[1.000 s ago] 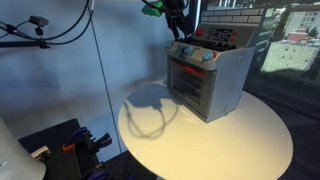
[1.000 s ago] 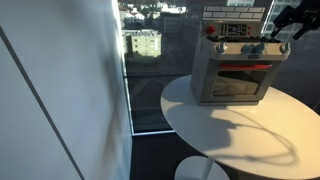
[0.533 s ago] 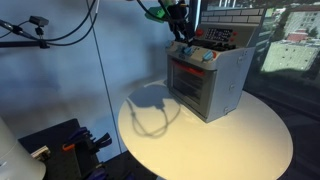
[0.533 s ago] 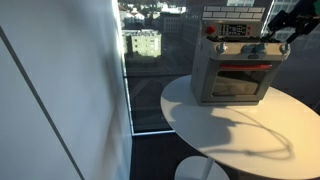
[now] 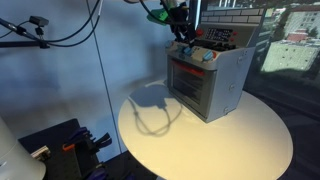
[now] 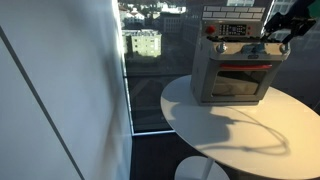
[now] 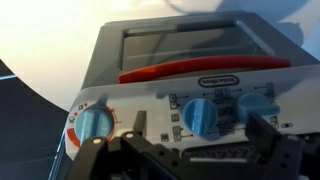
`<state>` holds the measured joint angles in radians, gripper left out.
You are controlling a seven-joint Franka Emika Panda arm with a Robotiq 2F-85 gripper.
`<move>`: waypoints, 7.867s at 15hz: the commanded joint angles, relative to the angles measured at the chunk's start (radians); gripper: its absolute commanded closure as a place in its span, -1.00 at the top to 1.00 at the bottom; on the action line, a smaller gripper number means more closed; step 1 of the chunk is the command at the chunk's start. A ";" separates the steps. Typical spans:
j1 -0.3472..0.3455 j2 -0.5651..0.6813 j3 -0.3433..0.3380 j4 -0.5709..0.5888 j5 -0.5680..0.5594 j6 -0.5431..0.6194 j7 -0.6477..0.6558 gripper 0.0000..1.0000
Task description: Turn the second right switch to the right
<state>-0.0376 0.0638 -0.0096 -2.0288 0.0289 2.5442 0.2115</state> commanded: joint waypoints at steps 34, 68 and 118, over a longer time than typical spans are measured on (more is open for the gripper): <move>0.013 0.063 -0.006 0.062 0.026 0.000 -0.022 -0.43; 0.017 0.099 -0.018 0.109 0.022 -0.012 -0.014 0.16; -0.026 0.030 -0.040 0.049 0.542 -0.040 0.248 -0.90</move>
<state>-0.0447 0.1456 -0.0483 -1.9586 0.5208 2.5280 0.4441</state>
